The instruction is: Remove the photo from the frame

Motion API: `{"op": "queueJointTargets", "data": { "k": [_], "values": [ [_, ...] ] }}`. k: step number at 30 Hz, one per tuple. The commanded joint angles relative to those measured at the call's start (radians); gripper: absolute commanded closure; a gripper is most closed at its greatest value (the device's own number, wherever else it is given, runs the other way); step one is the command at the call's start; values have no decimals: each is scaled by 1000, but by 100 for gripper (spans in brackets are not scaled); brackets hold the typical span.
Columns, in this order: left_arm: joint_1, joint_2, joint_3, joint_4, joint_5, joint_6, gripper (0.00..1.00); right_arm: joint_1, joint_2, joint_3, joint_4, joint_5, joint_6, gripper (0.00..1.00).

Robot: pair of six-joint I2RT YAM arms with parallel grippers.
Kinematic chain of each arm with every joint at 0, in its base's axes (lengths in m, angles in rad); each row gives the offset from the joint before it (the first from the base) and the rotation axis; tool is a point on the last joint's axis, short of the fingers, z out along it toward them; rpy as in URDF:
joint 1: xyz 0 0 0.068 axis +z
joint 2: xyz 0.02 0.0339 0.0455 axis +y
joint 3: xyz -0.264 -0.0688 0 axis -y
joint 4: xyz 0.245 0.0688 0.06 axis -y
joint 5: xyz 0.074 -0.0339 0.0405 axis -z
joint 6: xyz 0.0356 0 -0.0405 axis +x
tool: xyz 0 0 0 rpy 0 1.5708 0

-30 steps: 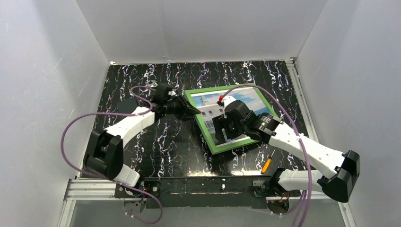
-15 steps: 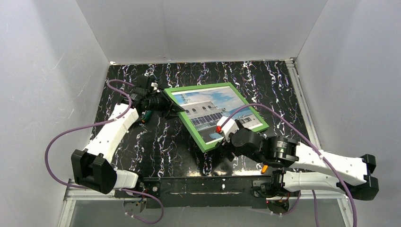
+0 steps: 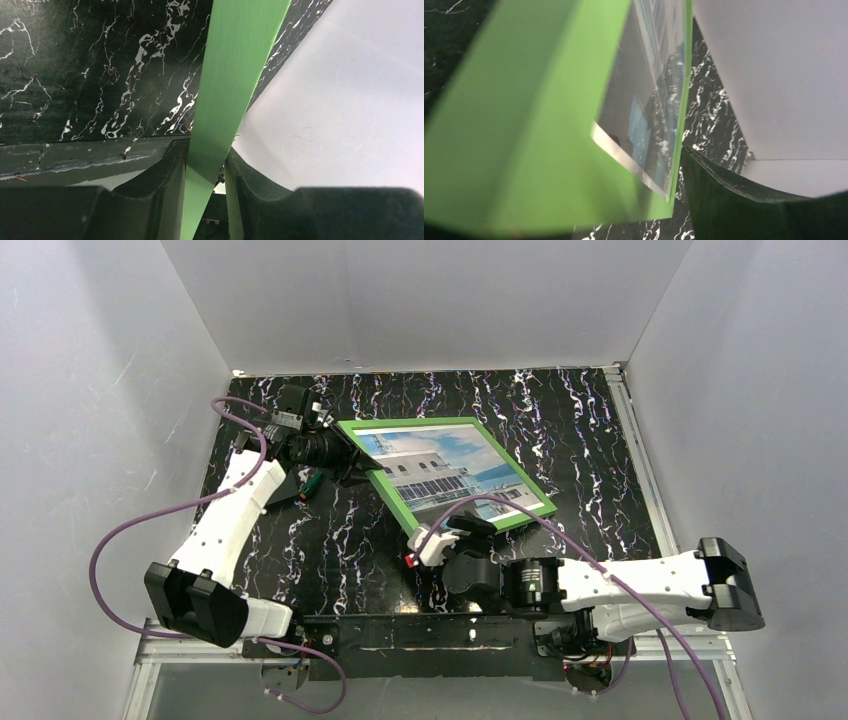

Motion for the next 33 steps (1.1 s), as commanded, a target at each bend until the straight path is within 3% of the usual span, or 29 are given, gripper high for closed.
{"op": "queueJointTargets", "data": {
  "k": [1, 14, 22, 25, 30, 33],
  "values": [
    [1, 10, 56, -152, 45, -56, 100, 16, 37, -25, 349, 158, -183, 26],
    [1, 17, 86, -162, 27, -74, 99, 16, 27, -56, 491, 151, -235, 63],
    [2, 37, 134, -142, 47, -37, 39, 11, -10, -80, 552, 144, -260, 83],
    [11, 38, 197, -156, 22, 17, 4, 6, -24, -80, 567, 143, -258, 86],
    [20, 24, 370, -222, -68, 214, 2, -12, -62, -51, 538, 110, -216, 99],
    [19, -10, 452, -258, -155, 323, 2, -30, -105, -21, 484, 64, -156, 99]
  ]
}}
